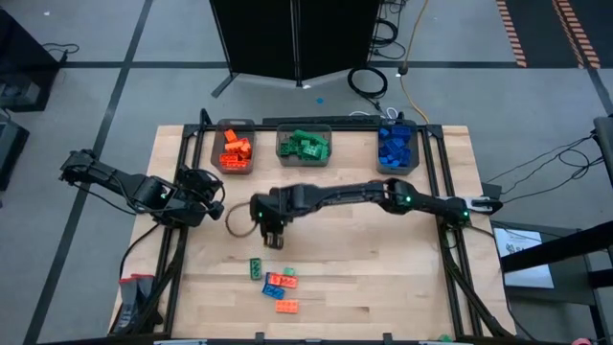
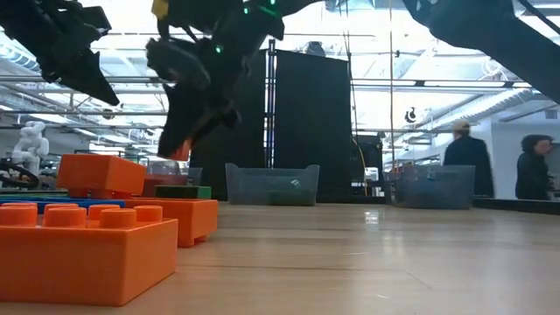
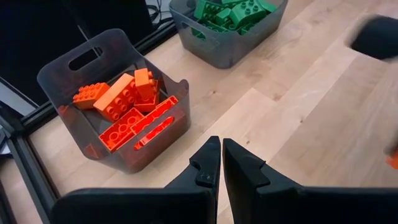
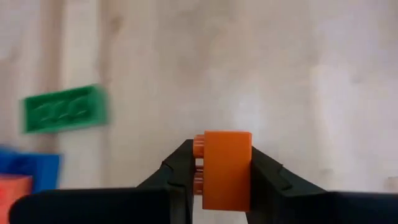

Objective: Sort blocks
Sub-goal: Put the orange game piece into the left black bin

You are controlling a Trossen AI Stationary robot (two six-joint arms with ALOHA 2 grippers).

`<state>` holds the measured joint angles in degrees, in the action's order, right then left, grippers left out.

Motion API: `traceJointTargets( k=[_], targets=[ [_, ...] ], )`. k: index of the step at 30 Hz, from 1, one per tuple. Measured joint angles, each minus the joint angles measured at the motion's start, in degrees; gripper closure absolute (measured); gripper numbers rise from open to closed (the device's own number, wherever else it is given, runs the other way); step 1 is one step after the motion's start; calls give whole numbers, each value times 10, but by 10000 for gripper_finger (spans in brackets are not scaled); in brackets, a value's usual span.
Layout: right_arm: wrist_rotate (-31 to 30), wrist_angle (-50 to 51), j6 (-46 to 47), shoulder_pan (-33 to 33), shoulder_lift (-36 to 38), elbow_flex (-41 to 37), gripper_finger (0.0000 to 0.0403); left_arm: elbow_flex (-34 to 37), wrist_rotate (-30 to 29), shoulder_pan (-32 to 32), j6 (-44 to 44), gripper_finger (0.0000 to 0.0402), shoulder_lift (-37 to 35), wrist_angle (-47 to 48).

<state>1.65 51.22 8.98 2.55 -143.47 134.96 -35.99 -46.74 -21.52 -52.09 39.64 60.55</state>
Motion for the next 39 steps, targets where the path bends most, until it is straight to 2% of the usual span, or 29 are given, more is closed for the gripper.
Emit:
traceJointTargets(
  k=[6, 10, 22, 30, 36, 39],
  targets=[
    [-4, -23, -35, -43, 1, 0, 327, 0, 0, 0, -1, 378, 0, 0],
    [-3, -74, -56, -70, 2, 0, 327, 0, 0, 0, -1, 378, 0, 0],
    [-4, -349, -56, -144, 2, 0, 327, 0, 0, 0, -2, 378, 0, 0],
    [-30, -440, -46, -176, -11, 1, 327, 0, -15, 0, -2, 378, 0, 0],
    [-33, -524, -2, -187, -40, 1, 327, 0, -35, 0, -2, 378, 0, 0],
    [-33, -524, 7, -190, -49, 1, 327, 0, -40, 0, -1, 378, 1, 0]
  ],
)
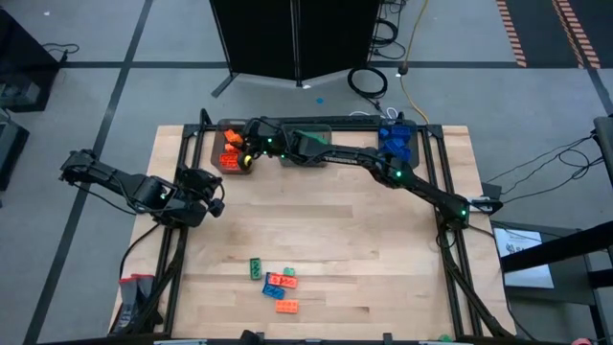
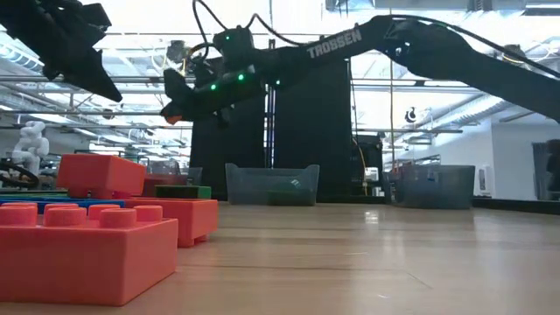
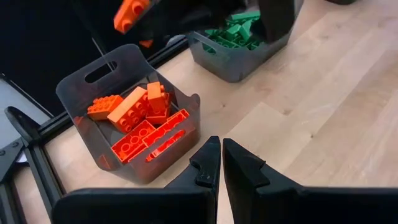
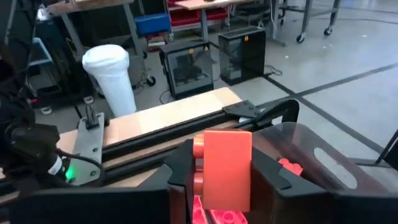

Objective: Sort blocks
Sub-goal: Put the orange game piece into the left black bin

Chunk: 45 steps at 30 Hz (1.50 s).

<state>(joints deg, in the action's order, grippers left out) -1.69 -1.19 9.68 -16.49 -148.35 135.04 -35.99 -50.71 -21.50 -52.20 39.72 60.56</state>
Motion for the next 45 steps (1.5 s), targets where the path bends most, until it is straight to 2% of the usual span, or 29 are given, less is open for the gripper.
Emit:
traceJointTargets(
  k=[12, 25, 31, 35, 40, 45],
  targets=[
    [5, 21, 45, 4, -45, -1, 327, 0, -4, 0, 0, 378, 4, 0],
    [5, 45, 76, 5, -54, -1, 325, 0, -1, 0, 0, 378, 4, 0],
    [5, 45, 77, 2, -54, -1, 229, 0, -1, 0, 0, 378, 4, 0],
    [6, 43, 77, 2, -54, -1, 188, 0, -1, 0, 0, 378, 4, 0],
    [80, 35, 74, 2, -35, -1, 181, 0, 0, 0, 0, 378, 4, 0],
    [124, 93, -3, 11, 44, -1, 200, 0, 0, 0, 0, 378, 4, 0]
  ],
)
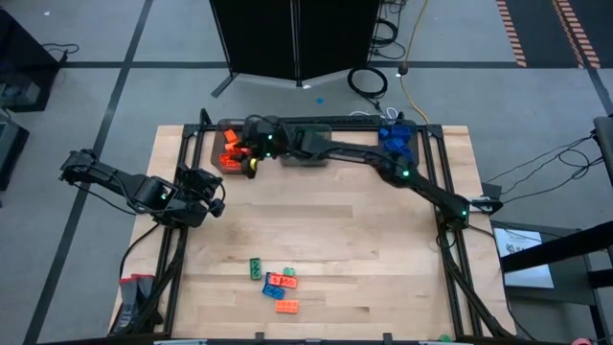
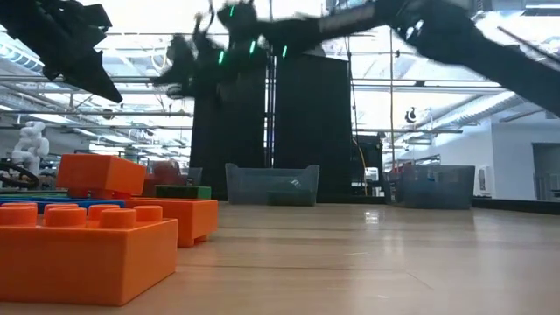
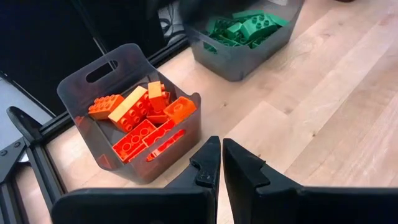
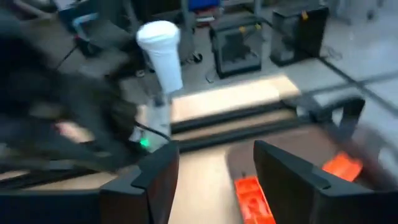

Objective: Sort blocks
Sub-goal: Put the orange game piece into the left black bin

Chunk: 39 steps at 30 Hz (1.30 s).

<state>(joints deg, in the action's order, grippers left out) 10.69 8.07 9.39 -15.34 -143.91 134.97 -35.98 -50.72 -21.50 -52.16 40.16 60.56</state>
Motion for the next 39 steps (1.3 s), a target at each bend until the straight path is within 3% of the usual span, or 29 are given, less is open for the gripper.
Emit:
traceJointTargets(
  k=[7, 14, 21, 26, 39],
  targets=[
    [32, 245, -109, 58, 88, 1, 217, 0, 0, 0, 0, 378, 0, 0],
    [32, 434, -113, 161, 92, 1, 218, 0, 11, 0, 0, 378, 0, 0],
    [26, 421, -57, 252, 84, 0, 218, 0, 12, 0, 5, 378, 0, 0],
    [-42, 397, -40, 281, 82, 0, 212, 0, 13, 0, 5, 378, 0, 0],
    [-61, 398, 112, 319, 34, 0, 91, 0, 50, 0, 5, 378, 2, 1]
  ],
)
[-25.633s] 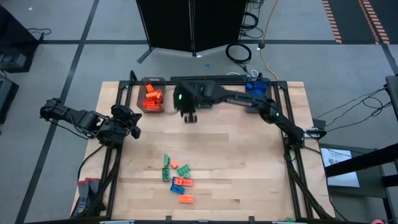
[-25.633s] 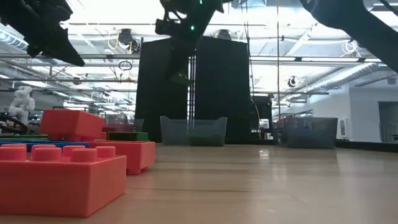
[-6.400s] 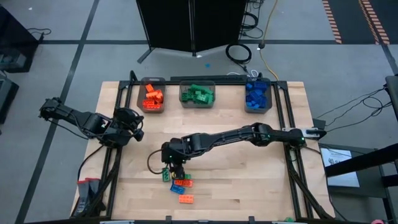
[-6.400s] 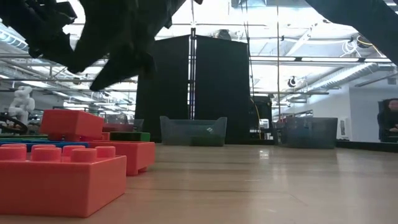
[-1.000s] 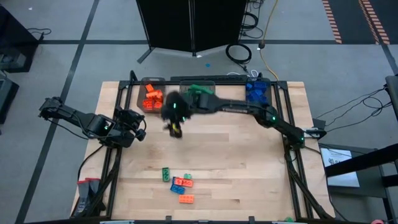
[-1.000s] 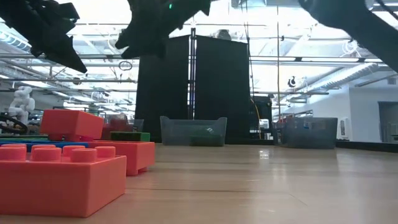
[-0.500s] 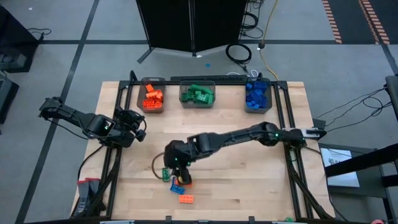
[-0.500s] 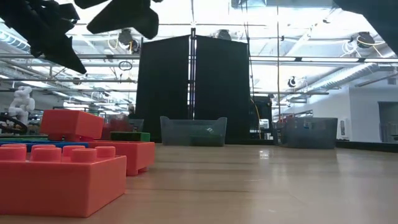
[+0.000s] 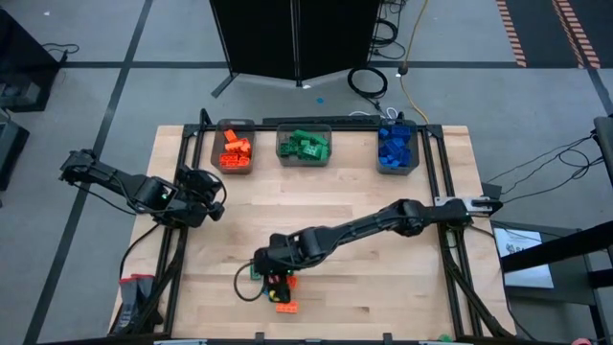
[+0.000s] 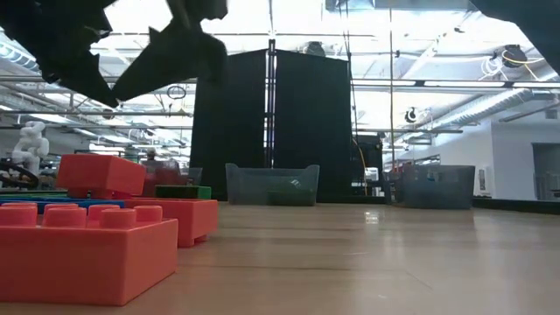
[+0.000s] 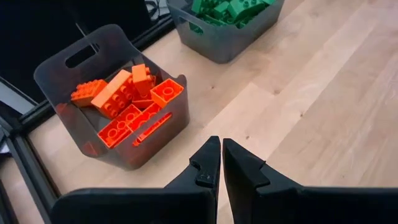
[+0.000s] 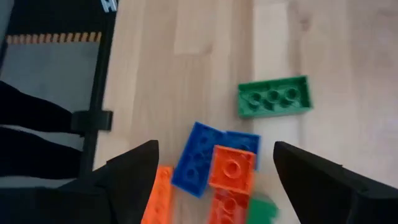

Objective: Sort blocks
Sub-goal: Put the orange game piece into the left black bin

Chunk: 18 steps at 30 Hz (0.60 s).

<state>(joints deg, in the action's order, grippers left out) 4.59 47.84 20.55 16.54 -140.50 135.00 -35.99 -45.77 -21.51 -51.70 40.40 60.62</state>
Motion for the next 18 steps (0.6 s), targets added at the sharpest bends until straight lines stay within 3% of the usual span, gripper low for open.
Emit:
traceJointTargets(
  k=[6, 18],
  targets=[
    [-11, -35, 14, 9, -11, 0, 92, 0, 2, 0, 0, 378, 4, -1],
    [-31, -9, 48, 12, -47, 0, 93, 0, 6, 0, 0, 378, 5, -1]
  ],
)
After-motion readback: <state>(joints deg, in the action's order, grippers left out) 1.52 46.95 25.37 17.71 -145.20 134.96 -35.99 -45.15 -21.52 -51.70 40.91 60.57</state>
